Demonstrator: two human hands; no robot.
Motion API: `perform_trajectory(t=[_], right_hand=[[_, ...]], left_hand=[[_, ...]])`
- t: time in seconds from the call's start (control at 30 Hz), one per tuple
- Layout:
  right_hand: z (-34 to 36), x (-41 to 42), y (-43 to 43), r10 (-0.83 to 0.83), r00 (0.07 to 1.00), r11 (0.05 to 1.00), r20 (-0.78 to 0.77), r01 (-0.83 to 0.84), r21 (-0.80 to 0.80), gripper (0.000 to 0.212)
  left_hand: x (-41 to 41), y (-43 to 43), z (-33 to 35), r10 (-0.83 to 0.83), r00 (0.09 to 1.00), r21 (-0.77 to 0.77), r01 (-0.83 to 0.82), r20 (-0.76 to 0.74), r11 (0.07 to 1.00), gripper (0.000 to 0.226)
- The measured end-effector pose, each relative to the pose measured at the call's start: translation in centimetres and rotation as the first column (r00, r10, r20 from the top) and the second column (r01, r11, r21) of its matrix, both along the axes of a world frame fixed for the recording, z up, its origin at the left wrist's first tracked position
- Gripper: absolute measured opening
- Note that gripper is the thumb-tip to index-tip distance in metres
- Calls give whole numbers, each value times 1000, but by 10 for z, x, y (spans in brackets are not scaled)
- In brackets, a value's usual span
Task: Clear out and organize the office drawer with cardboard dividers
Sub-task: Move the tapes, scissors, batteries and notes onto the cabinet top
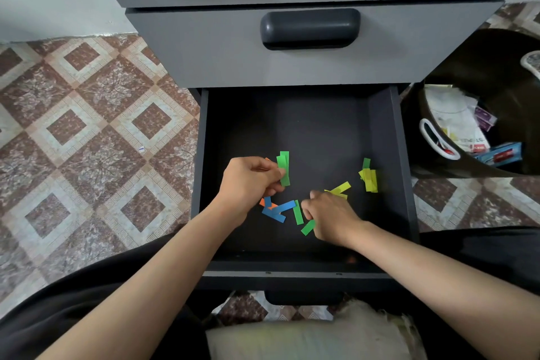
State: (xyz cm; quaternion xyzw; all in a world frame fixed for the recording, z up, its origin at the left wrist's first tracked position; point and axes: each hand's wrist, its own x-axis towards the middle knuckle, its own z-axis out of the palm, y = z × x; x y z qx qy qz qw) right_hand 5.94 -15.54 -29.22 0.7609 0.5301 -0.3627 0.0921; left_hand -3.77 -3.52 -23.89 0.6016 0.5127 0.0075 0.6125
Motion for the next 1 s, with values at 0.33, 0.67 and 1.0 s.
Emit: perform_trajectory(t=[0.33, 0.67, 1.0], right_hand=[[-3, 0, 10, -348, 933, 932, -96, 332, -147, 27], [-10, 0, 17, -718, 626, 684, -305, 716, -142, 20], [-21, -9, 8, -518, 851, 846, -92, 525, 93, 28]], left_hand=[[1, 1, 2, -19, 1000, -1, 19, -6, 1000, 4], [2, -1, 2, -31, 999, 12, 31, -31, 999, 4], [1, 0, 3, -30, 999, 2, 30, -23, 1000, 7]])
